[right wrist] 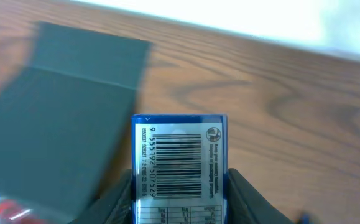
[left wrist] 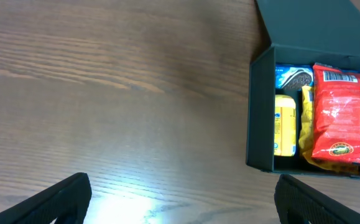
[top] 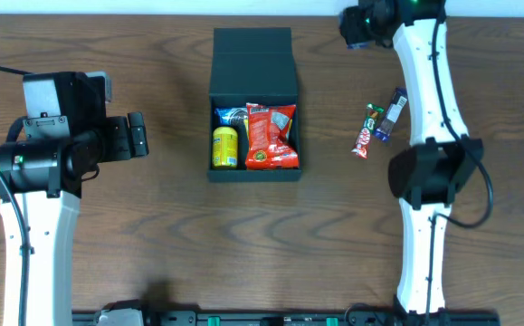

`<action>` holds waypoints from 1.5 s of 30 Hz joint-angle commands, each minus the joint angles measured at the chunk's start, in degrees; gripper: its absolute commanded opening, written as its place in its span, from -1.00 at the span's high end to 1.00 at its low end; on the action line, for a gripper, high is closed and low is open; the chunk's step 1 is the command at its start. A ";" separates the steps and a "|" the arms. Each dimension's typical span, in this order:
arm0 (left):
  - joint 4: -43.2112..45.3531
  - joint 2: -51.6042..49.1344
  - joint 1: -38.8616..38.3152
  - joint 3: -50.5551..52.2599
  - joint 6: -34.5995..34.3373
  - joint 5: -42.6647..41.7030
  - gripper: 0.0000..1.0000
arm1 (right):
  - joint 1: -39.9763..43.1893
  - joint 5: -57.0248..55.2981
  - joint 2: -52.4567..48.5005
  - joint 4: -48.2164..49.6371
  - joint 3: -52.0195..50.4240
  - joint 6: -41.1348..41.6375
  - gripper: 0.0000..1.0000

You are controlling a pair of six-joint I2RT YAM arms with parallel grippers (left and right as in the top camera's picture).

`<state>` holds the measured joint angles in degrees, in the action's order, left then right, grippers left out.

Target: Pack container

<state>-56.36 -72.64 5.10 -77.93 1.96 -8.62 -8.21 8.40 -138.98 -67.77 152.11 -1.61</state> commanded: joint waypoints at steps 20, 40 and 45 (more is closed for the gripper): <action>0.04 -0.22 0.13 -0.55 1.92 0.22 -0.90 | -25.81 -0.94 6.21 -12.09 -18.36 14.16 0.77; 0.04 -0.22 0.13 -0.55 1.95 0.24 -0.90 | -30.12 -9.90 6.21 -1.40 -29.77 23.43 -0.37; 0.04 -0.22 0.13 -0.55 1.97 0.24 -0.91 | -30.12 -9.90 6.23 -1.68 -29.75 23.41 -0.50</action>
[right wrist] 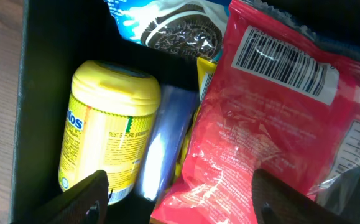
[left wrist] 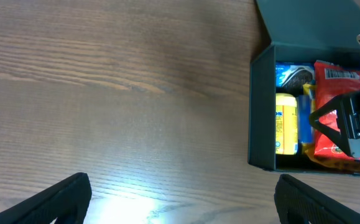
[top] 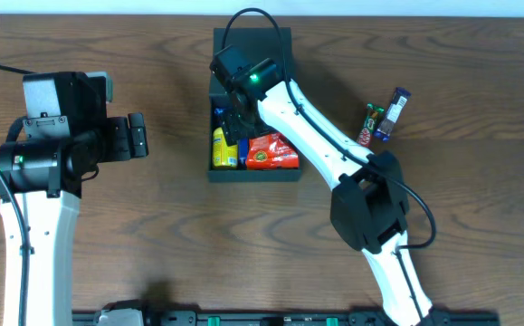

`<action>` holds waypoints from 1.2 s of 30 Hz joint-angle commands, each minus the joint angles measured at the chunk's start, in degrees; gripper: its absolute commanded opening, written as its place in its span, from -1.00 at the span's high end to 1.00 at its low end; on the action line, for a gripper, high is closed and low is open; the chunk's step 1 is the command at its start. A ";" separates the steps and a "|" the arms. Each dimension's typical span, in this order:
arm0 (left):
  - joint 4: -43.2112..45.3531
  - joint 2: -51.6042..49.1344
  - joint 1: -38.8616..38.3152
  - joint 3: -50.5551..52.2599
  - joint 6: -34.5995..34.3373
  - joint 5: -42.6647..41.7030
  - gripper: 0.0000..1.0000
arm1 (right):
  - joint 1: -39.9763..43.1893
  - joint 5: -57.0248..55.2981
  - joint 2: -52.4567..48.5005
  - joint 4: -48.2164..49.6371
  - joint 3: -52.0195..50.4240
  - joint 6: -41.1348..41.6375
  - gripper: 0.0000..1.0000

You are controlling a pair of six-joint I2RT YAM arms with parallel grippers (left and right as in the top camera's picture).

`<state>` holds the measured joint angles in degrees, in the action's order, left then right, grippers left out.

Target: Pack container

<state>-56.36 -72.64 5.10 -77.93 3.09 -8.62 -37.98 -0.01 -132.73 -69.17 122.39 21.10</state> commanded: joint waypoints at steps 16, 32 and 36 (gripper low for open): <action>-0.26 -0.22 0.13 -0.55 0.81 0.24 -0.90 | 6.99 -13.64 9.94 -3.96 9.42 -5.11 -0.67; -0.35 -0.35 0.13 -0.55 0.81 0.22 -0.91 | 30.16 -5.29 8.94 -2.34 -7.58 -4.07 -0.41; -0.39 -1.14 0.13 -0.55 0.81 0.22 -0.90 | 30.10 -4.87 8.90 0.70 -13.97 -1.88 -0.34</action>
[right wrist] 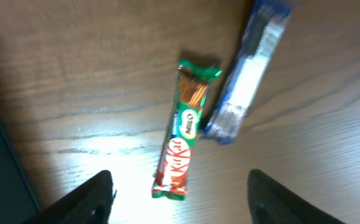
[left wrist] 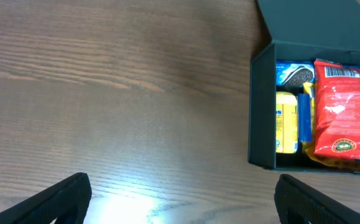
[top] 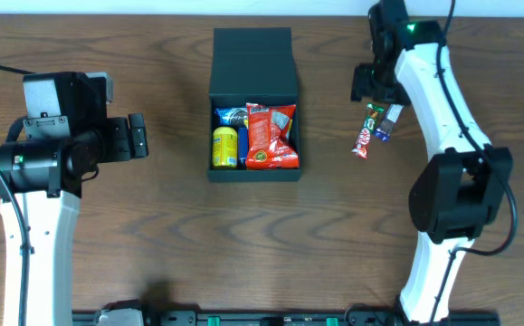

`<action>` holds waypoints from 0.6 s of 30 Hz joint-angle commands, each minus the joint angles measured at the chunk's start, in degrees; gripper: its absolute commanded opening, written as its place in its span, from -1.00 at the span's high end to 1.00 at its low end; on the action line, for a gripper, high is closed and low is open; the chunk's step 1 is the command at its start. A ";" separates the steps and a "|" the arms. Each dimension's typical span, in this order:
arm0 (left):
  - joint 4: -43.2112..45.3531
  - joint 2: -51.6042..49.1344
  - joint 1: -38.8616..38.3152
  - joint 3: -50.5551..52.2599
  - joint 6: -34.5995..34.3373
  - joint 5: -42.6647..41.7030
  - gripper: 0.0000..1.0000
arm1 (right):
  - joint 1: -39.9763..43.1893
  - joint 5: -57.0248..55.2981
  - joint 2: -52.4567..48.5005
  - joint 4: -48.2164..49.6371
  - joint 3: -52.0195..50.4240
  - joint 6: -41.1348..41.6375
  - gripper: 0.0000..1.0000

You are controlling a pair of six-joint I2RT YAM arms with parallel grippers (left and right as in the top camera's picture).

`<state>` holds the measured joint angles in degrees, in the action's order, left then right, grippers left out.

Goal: Pack container
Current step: 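Move the right gripper to the green KitKat bar, then grasp the green KitKat Milo bar with the right gripper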

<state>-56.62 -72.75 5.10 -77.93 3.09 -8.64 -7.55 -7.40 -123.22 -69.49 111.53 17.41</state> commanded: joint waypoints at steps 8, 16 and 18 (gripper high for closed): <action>-0.39 -2.84 0.13 -0.55 0.79 0.17 -0.91 | -0.24 3.17 -0.61 5.90 -11.56 4.52 -0.24; -0.57 -2.89 0.13 -0.55 0.76 0.00 -0.90 | -0.70 5.18 -0.63 6.45 -16.72 6.40 -0.19; -0.59 -2.89 0.13 -0.55 0.76 0.00 -0.91 | -0.74 6.14 -0.63 6.27 -17.90 6.73 -0.18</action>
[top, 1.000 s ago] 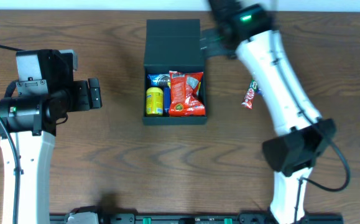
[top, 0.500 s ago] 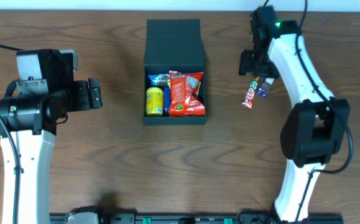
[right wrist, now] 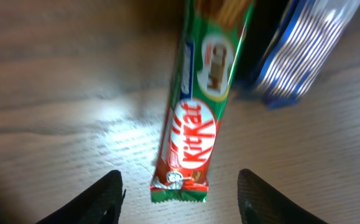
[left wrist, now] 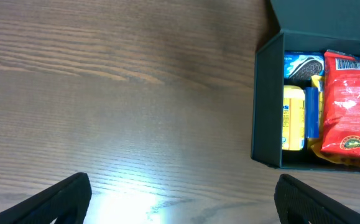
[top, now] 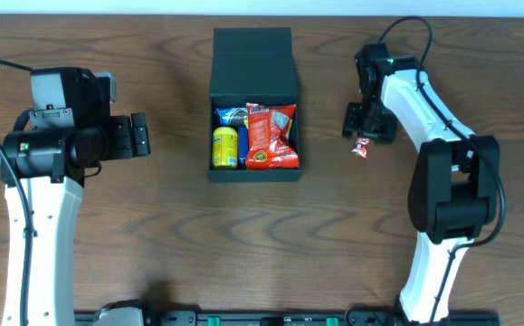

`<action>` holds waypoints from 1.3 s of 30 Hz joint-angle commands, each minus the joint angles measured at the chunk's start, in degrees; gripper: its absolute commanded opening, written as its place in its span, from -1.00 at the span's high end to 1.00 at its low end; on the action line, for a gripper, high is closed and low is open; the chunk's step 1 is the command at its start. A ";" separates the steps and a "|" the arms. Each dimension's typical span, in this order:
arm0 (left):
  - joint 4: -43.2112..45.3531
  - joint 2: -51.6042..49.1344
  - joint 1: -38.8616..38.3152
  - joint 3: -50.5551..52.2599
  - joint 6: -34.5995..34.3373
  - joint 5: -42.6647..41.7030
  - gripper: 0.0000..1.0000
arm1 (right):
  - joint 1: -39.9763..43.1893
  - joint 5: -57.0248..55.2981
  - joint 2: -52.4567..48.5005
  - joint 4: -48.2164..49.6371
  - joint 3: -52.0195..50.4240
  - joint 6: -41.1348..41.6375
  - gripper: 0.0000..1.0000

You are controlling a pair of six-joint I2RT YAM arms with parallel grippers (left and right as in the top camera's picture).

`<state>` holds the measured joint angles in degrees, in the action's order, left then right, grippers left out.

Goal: Pack container
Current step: 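Grasp the green KitKat Milo bar with the right gripper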

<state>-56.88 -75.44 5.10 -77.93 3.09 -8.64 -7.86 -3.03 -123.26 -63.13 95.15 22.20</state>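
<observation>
The dark box stands open at the table's middle, its lid laid back. Inside are a yellow canister, a blue pack, a cookie pack and a red chip bag. A KitKat bar lies on the table to the right of the box, with a blue wrapped bar beside it. My right gripper is open low over the KitKat, one finger on each side of its near end. My left gripper is open over bare wood left of the box.
In the overhead view the right arm covers most of the KitKat and the blue bar; only the KitKat's red tip shows. The table's far edge runs just behind the lid.
My right gripper has come down close over the KitKat, which now fills the right wrist view. The left arm has shifted slightly; the box sits a little farther right in its view.
My right gripper first held a blue barcoded pack near the lid. Then it stood open inside the box, the blue pack wedged between canister and chip bag. After that it was above the two bars on the right, and now low over the KitKat.
</observation>
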 commanded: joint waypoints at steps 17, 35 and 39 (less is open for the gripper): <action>-0.35 -0.20 0.13 -0.55 0.76 0.00 -0.91 | -0.48 1.18 -0.59 7.56 -6.88 3.06 -0.10; -0.33 -0.20 0.13 -0.55 0.76 0.00 -0.90 | -0.48 0.04 -0.59 8.26 -6.88 3.04 0.68; -0.35 -0.20 0.13 -0.55 0.76 0.00 -0.91 | -0.48 0.07 -0.59 8.09 -6.82 2.78 0.76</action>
<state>-57.01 -75.44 5.10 -77.93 3.09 -8.64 -8.01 -2.37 -123.26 -55.02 88.66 25.15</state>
